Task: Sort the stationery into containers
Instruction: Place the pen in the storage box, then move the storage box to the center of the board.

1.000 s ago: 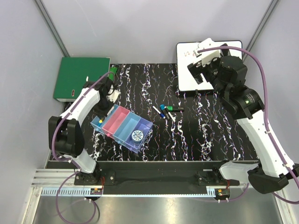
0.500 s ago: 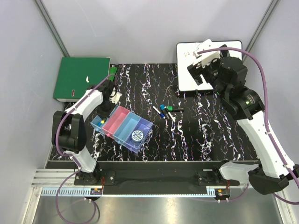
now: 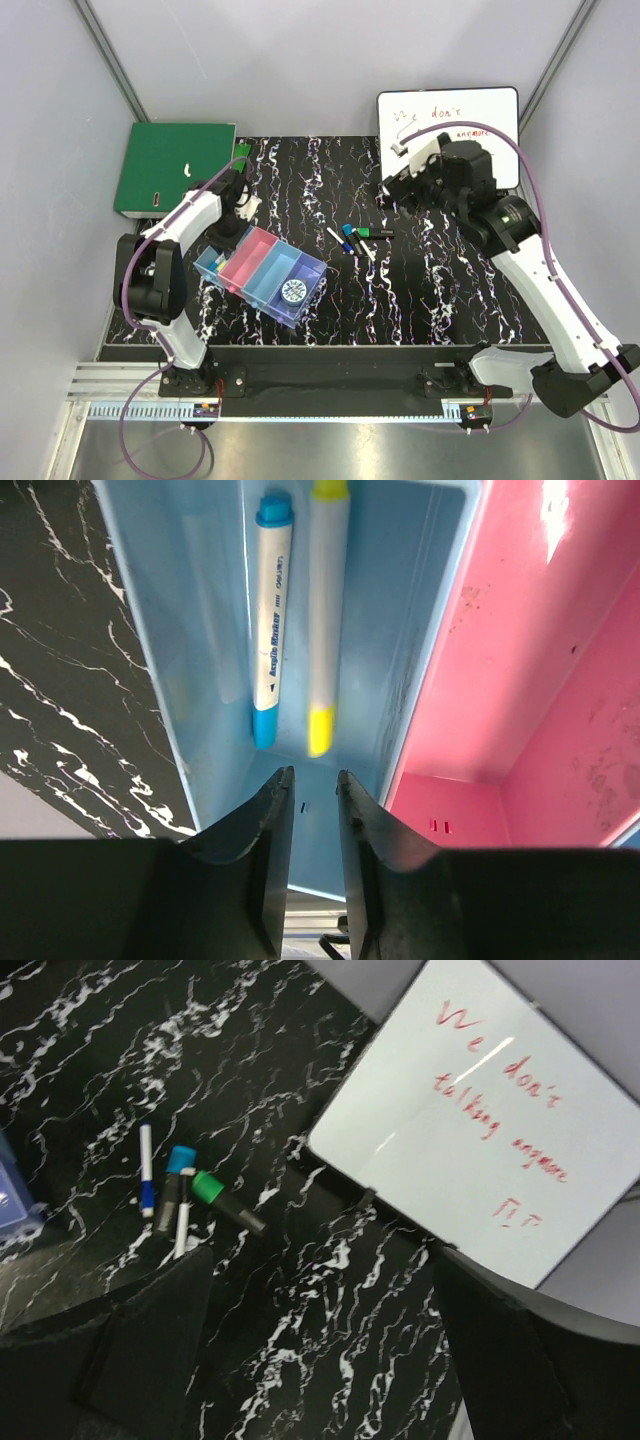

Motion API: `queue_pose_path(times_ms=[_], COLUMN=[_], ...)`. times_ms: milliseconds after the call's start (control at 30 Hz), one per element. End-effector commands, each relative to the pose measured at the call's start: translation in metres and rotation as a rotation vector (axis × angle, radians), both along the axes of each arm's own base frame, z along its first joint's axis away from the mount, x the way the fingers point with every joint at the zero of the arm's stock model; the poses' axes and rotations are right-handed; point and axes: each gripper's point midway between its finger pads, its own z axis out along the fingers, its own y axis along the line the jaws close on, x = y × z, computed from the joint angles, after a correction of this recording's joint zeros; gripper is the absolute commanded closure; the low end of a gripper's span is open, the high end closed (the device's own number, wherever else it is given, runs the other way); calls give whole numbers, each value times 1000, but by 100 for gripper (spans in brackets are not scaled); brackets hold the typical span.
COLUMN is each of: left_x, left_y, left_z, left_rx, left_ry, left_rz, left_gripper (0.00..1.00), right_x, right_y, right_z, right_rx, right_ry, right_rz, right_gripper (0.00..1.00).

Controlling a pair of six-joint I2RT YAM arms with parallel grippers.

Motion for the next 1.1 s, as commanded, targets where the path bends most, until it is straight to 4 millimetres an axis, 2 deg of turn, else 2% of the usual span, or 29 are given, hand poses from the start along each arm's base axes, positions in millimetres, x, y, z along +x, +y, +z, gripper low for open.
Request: queue_pose_path(times_ms=[0, 167, 233, 400, 500, 733, 833, 933, 1067], left_x=[13, 12, 14, 17, 12, -18, -29, -36, -40], left_y=[0, -6, -12, -22, -32, -66, -78, -82, -81], left_z=[20, 30, 42, 64, 70, 66, 59, 49, 41], left_rx=[-12, -47, -79, -134, -175, -219, -237, -222, -201], left_ry=[-68, -76, -92, -120, -108, -44, -10, 19, 37], left_rz=[0, 0, -4, -16, -30, -130, -159, -175, -165], left_gripper=[70, 69, 69, 69, 68, 68, 67, 67, 67], right_x=[-8, -6, -2, 6, 9, 9, 4, 0, 6], right_y=[22, 33, 35, 38, 37, 32, 33, 35, 34], right_z=[-35, -66, -75, -71, -69, -68, -86, -102, -90], right_rx=[50, 10, -11, -20, -28, -37, -34, -43, -41], right_ry=[143, 231, 251, 229, 223, 208, 259, 301, 261], right_rz=[78, 111, 116, 112, 98, 80, 79, 89, 83], right_gripper=[1, 0, 1, 0, 0, 0, 1, 1, 1])
